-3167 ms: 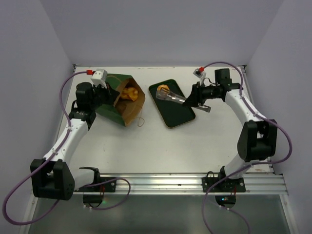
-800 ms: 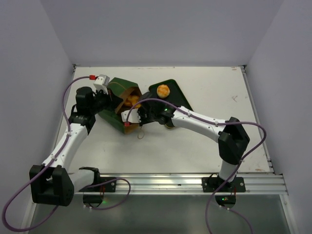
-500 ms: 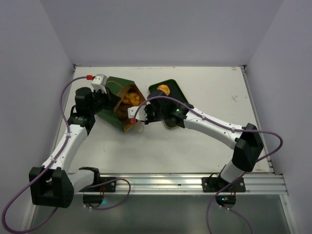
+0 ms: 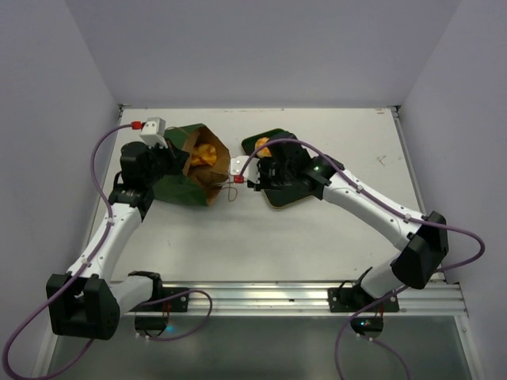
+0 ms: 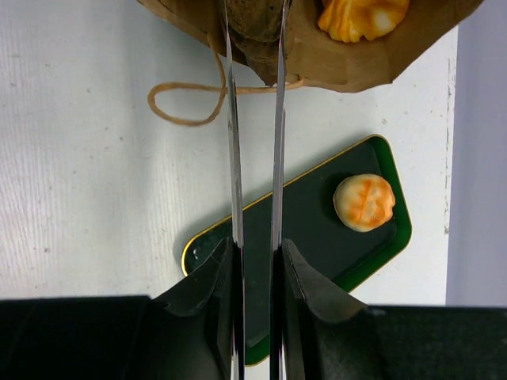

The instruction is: Take the fake bread out of the paper bag

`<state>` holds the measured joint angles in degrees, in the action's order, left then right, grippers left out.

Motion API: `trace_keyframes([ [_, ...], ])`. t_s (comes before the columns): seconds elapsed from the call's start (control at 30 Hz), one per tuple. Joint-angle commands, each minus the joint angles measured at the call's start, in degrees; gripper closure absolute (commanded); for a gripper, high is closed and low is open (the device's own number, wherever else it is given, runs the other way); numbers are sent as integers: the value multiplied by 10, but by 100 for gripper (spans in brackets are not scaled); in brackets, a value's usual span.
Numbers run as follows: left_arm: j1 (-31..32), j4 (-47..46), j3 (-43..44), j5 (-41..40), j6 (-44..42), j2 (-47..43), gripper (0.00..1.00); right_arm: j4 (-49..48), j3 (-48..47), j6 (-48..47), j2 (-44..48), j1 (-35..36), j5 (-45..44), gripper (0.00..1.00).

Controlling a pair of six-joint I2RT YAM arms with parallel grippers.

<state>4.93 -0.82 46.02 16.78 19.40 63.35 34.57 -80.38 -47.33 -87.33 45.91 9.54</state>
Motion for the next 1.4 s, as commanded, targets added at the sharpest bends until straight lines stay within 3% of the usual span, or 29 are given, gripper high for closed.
trace_keyframes([
  [0.0,-3,-50,12,-21,15,-6,100,3,-20,22,32,-14,21,100],
  [0.3,-4,-38,10,-22,-6,-4,100,5,-39,95,56,-71,57,100],
  [0.57,-4,-37,-8,-17,-25,-14,100,2,-21,228,74,-215,105,100],
  [0.73,-4,-37,-21,-17,-36,-30,100,-1,9,301,27,-302,102,100],
  [0.93,-4,-37,-32,-14,-45,-45,100,-1,-20,325,-56,-336,75,100],
  [1.2,-4,-36,-47,-16,-57,-60,100,15,-61,333,-139,-340,56,90],
  [1.37,-4,-38,-51,-16,-60,-62,100,21,-72,334,-163,-343,49,74],
])
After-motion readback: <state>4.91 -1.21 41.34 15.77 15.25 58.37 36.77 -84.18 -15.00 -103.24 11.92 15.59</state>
